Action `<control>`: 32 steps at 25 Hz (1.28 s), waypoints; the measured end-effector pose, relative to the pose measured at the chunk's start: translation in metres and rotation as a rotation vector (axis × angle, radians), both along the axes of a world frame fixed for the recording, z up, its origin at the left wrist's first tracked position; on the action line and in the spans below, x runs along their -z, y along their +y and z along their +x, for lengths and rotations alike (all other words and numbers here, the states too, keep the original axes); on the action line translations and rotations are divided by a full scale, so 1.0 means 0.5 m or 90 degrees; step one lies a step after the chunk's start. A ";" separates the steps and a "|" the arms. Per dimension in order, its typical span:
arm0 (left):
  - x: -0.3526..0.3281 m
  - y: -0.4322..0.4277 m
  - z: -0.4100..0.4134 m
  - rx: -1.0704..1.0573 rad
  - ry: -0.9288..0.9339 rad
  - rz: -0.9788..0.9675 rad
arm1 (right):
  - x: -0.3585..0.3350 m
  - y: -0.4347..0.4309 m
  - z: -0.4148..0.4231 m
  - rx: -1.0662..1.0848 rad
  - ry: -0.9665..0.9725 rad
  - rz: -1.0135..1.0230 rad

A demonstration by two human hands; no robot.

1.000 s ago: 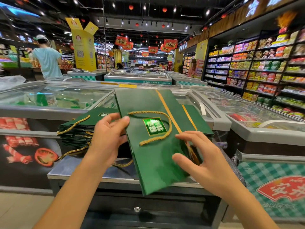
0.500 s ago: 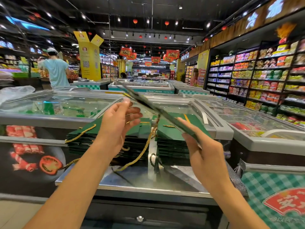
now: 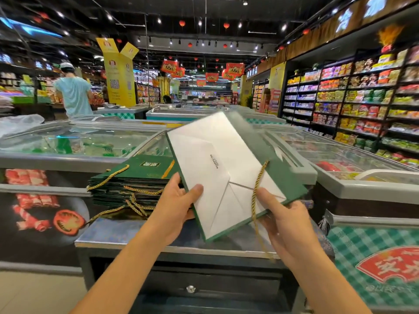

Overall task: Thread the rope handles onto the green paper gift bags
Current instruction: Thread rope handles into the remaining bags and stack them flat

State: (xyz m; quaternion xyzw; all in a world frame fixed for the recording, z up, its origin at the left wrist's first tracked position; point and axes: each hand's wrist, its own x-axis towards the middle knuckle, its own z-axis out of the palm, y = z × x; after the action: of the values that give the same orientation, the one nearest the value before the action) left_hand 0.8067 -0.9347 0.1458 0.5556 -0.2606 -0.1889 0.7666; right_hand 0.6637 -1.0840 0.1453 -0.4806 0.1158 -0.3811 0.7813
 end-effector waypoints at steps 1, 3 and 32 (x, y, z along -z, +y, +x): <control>0.002 0.005 0.002 0.003 -0.005 0.006 | 0.012 -0.013 -0.006 0.019 0.028 -0.029; 0.010 0.014 0.007 0.005 -0.021 0.045 | 0.036 -0.043 -0.022 0.075 0.113 -0.090; 0.141 -0.058 -0.123 -0.238 -0.845 0.575 | 0.133 -0.090 -0.002 0.164 0.374 -0.612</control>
State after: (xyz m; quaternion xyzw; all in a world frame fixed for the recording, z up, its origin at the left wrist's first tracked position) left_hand 0.7451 -0.9636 0.0753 0.8408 -0.4613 0.2230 0.1745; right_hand 0.6629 -1.1287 0.0786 -0.8492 0.1993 -0.3333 0.3578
